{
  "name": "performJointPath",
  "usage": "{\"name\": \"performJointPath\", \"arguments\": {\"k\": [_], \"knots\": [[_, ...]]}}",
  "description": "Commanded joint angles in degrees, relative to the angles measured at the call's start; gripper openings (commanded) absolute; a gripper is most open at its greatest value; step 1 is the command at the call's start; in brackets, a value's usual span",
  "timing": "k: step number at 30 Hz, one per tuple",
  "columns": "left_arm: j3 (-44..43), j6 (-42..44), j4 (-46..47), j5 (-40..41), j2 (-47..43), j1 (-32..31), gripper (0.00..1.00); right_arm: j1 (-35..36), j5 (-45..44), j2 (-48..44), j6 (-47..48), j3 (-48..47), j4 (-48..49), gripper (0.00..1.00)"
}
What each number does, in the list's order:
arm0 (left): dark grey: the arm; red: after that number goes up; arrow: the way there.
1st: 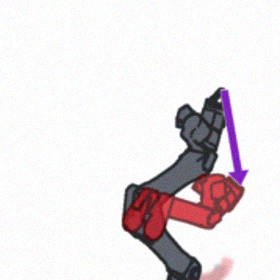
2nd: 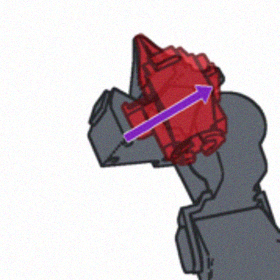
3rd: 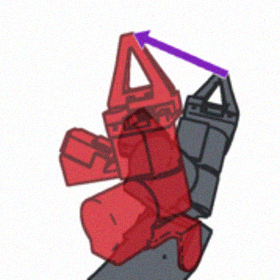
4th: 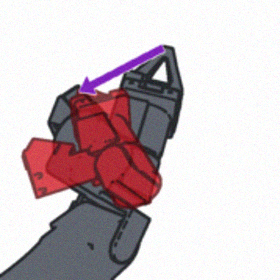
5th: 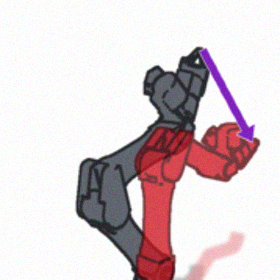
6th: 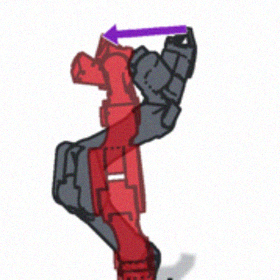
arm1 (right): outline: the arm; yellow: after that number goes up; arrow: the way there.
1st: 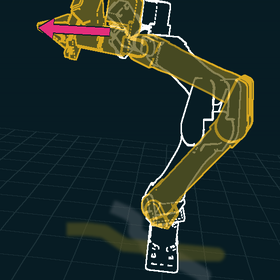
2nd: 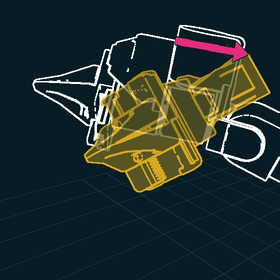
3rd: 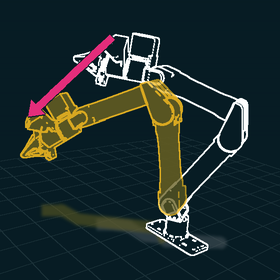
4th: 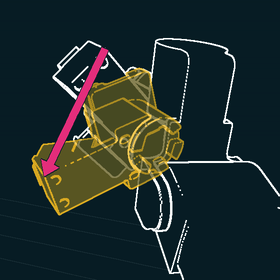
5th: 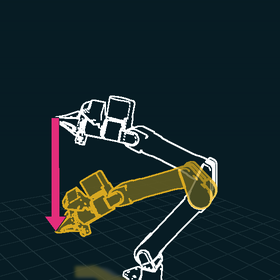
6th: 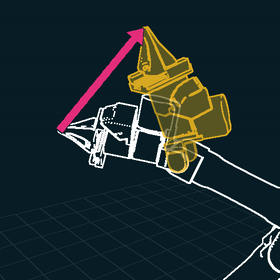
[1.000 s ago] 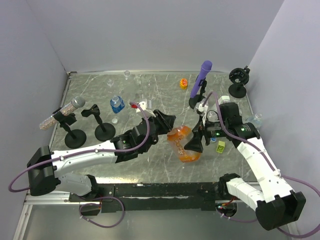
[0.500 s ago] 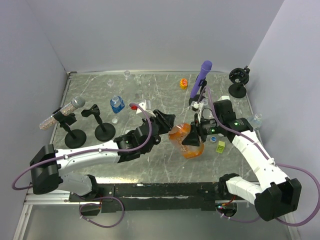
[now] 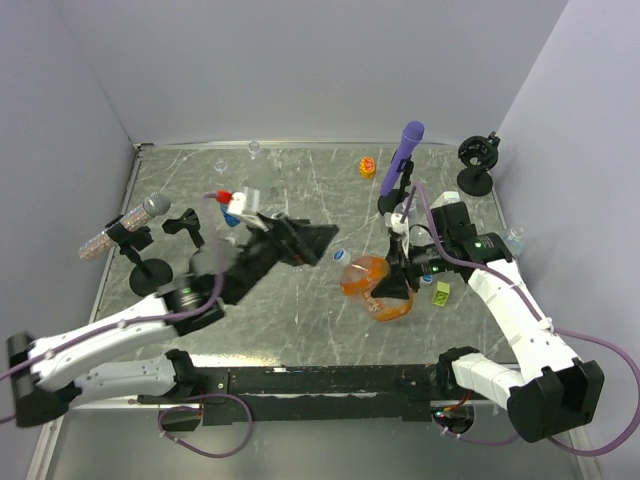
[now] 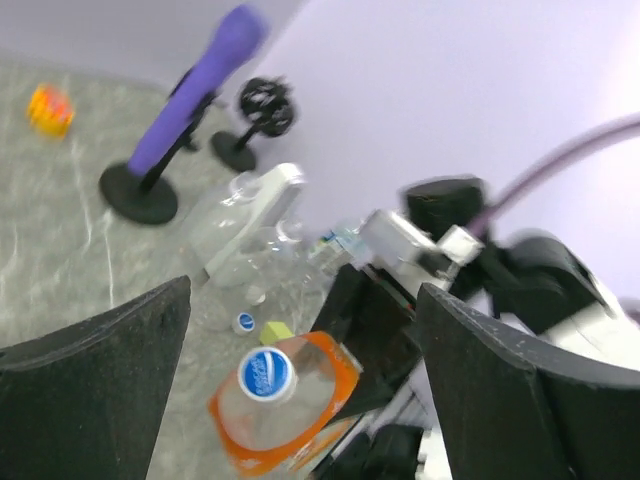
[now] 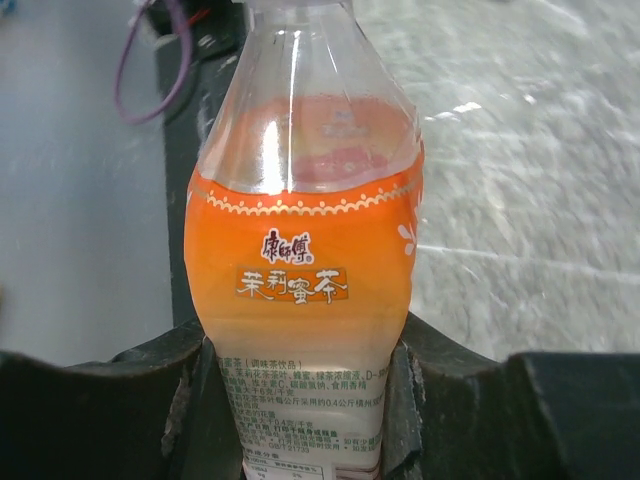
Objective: Unscrew the bottle caps
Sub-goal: Pick up the plastic bottle at the center of the board, then unscrew the bottle cap from the plastic bottle.
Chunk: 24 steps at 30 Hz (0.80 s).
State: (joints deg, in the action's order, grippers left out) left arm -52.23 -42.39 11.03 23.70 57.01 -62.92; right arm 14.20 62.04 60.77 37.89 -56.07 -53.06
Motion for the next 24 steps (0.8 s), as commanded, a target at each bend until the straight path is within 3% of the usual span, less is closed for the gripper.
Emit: {"name": "performJointPath", "arguments": {"k": [1,5,11,15,19,24], "knots": [[1.4,21.2,-8.9,-25.2,-9.5,2.1,0.97,-0.5,10.6,0.5,22.2,-1.6,-12.1,0.20],[1.5,34.7,-18.5,-42.3,-13.7,2.1,0.97,-0.4,9.7,2.0,29.7,-1.8,-18.3,0.20],[7.2,47.0,-11.5,-50.5,-13.6,2.1,0.97,-0.3,10.6,-3.5,30.8,2.7,-14.7,0.21],[8.2,48.1,-5.1,-53.9,-9.0,2.1,0.98,-0.2,10.2,-6.5,28.6,6.1,-9.4,0.20],[8.5,47.6,-0.6,-54.3,-3.9,2.1,0.99,0.0,11.4,-6.5,31.8,6.6,-10.8,0.20],[10.9,45.0,7.9,-54.9,-1.8,2.2,0.94,0.1,10.0,-7.1,30.7,7.9,-8.8,0.20]]}}
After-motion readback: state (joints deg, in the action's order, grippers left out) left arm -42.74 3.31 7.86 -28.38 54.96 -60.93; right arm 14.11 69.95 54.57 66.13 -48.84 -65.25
